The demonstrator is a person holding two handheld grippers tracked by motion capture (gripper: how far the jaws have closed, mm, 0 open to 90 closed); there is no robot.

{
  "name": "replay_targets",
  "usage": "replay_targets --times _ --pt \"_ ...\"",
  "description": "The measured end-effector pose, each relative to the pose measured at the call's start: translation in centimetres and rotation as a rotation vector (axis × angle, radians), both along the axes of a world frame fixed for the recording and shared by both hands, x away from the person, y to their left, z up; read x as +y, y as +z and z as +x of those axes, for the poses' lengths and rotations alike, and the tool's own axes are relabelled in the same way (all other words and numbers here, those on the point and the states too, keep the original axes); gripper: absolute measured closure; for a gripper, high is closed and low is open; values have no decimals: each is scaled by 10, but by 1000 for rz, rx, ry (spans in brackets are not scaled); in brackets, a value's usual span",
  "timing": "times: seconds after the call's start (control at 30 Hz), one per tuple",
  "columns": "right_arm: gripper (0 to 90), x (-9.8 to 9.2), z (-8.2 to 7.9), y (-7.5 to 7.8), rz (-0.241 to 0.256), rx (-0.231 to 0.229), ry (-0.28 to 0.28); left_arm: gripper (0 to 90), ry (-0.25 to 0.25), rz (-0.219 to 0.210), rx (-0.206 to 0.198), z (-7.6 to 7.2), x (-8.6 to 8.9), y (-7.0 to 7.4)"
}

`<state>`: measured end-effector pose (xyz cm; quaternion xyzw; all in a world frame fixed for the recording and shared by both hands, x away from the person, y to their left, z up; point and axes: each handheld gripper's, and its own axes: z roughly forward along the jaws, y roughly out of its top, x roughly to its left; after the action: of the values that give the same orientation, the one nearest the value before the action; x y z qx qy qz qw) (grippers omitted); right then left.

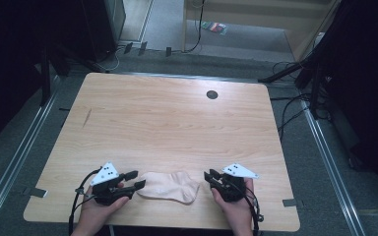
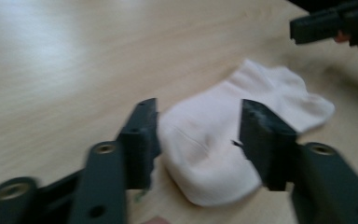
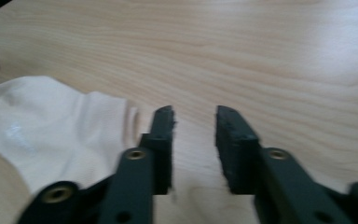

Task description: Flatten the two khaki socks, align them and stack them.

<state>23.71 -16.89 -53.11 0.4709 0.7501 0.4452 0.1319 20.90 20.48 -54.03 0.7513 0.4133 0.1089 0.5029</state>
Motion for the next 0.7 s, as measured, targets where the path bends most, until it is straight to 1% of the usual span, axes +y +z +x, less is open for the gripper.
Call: replay_targets --times 0.03,0.07,0.1,0.13,0.17,0.2,0.27,0.3,0.43,0.47,0.53,0.6,0.63,0.7 --pt "583 -3 1 1 -10 -18 -10 405 20 -10 -6 1 4 1" --pt "528 -6 2 2 -18 -38 -12 385 33 -16 -8 3 8 2" --pt "483 -9 3 3 -23 -44 -16 348 50 -17 -6 4 11 2" --pt "415 -14 4 4 -35 -67 -33 271 61 -20 -3 5 13 2" --pt "393 -17 5 4 -31 -77 -43 239 74 -17 -1 6 16 2" --pt "393 -17 5 4 -31 -77 -43 239 93 -14 -1 7 18 2" --pt "338 -25 7 5 -16 -84 -60 184 124 -15 -7 9 23 3" --pt "316 -28 8 6 -14 -86 -72 172 138 -9 -14 10 27 4" --pt "235 -46 12 9 -12 -109 -103 152 168 -4 -15 14 37 4" --pt "235 -46 12 9 -12 -109 -103 152 181 0 -15 15 41 4" --pt "222 -54 13 9 -14 -114 -121 145 208 -9 -11 17 48 3" --pt "212 -60 14 9 -13 -111 -137 140 226 -6 -4 18 56 3" --pt "208 -65 14 9 -14 -112 -146 137 236 -1 -9 19 60 3" --pt "204 -73 15 9 -14 -113 -166 126 264 26 -18 19 70 3"
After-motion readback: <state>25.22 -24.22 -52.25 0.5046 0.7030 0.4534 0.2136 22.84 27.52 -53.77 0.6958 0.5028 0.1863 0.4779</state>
